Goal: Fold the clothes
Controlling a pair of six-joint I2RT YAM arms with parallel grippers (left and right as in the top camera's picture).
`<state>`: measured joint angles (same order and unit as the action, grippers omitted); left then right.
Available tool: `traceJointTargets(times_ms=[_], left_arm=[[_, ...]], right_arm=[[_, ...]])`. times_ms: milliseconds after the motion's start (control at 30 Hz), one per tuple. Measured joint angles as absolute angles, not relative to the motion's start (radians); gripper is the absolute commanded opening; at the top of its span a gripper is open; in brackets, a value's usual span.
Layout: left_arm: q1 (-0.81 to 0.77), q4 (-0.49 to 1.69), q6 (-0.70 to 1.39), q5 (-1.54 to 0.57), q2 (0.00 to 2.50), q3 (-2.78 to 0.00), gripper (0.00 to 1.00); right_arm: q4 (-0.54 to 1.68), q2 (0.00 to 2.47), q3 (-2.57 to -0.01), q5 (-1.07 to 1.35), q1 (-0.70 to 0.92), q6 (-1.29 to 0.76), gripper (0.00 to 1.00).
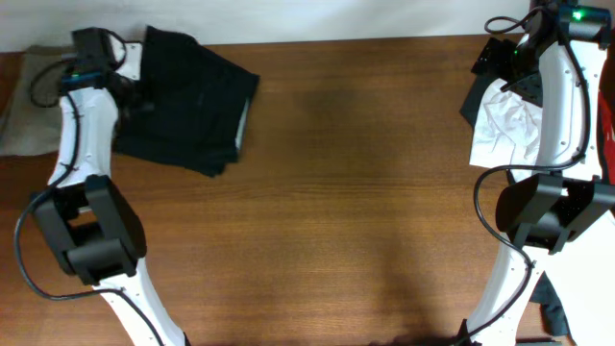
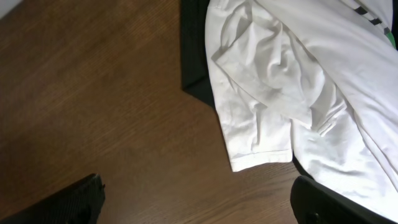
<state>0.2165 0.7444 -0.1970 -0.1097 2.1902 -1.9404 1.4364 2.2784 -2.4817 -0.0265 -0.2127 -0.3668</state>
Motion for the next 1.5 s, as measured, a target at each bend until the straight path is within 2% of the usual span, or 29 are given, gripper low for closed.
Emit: traceJointTargets(times_ms=[200, 500, 967, 1433, 1500], left_arm=[[0.28, 0.722, -0.253, -0.061, 2.193, -2.031, 0.01], [0.361, 0.578, -0.316, -0.047, 2.193, -2.054, 0.01], [0.379, 0.47, -0.327, -0.032, 2.196, -2.054, 0.01], [0.436, 0.286, -0.33, 0.119, 2.366, -2.056, 0.01], [0.448, 0.263, -0.33, 0.126, 2.378, -2.056, 0.35]], right_arm=[[1.436, 2.278, -2.482, -0.027, -0.212, -0.366, 0.99], [1.436, 2.278, -2.481, -0.027, -0.213, -0.367, 0.99], [1.436, 2.278, -2.481, -0.027, -0.213, -0.367, 0.99], [1.436, 2.278, -2.482, -0.027, -0.213, -0.367, 0.99], [1.436, 2.278, -2.482, -0.027, -0.213, -0.367, 0.99]])
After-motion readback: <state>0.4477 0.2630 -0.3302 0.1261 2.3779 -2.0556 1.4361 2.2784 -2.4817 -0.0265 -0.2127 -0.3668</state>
